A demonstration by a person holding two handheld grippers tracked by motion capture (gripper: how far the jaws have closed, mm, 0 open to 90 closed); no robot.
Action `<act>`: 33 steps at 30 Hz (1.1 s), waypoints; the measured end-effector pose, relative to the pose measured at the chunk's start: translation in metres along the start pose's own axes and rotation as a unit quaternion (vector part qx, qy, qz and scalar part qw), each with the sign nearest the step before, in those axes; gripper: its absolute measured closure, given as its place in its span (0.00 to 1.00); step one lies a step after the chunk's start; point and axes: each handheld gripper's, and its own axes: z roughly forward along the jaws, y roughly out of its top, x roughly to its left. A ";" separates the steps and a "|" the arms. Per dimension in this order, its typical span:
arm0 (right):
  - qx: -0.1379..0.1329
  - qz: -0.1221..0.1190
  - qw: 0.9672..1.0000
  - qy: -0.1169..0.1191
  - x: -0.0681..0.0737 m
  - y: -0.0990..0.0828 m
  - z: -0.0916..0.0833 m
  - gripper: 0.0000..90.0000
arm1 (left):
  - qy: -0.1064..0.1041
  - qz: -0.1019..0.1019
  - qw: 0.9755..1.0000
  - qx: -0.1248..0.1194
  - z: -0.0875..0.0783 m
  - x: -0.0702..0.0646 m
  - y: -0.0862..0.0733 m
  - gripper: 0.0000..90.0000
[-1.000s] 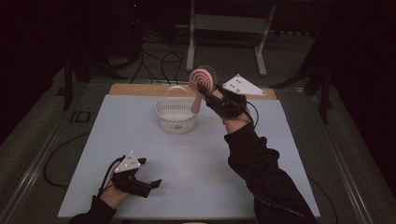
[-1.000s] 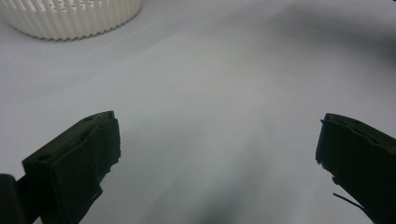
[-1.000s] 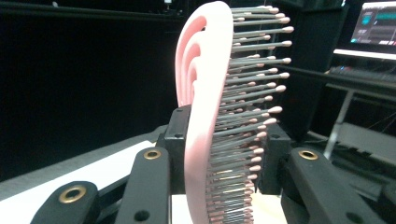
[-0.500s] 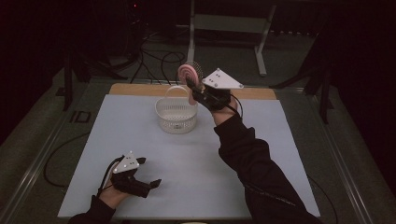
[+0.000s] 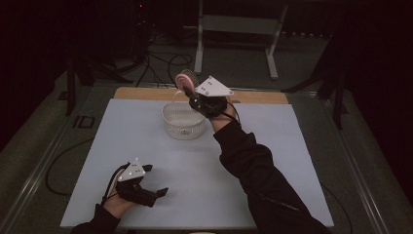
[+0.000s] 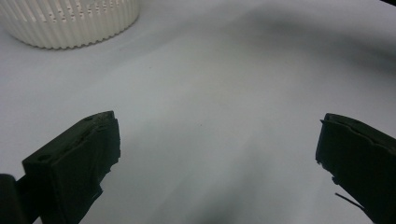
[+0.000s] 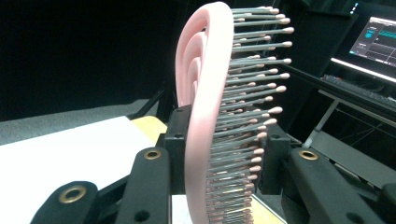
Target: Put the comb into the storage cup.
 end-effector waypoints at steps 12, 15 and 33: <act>0.020 -0.015 1.000 0.003 0.010 -0.016 0.018 0.72 | -0.002 0.003 1.000 0.000 0.000 0.000 0.000 0.00; 0.025 -0.017 1.000 0.003 0.012 -0.021 0.022 0.72 | -0.003 0.004 1.000 0.000 0.000 0.000 0.000 0.00; 0.047 -0.020 0.999 0.007 0.021 -0.047 0.040 0.72 | -0.006 0.006 1.000 0.001 0.000 -0.001 0.001 0.00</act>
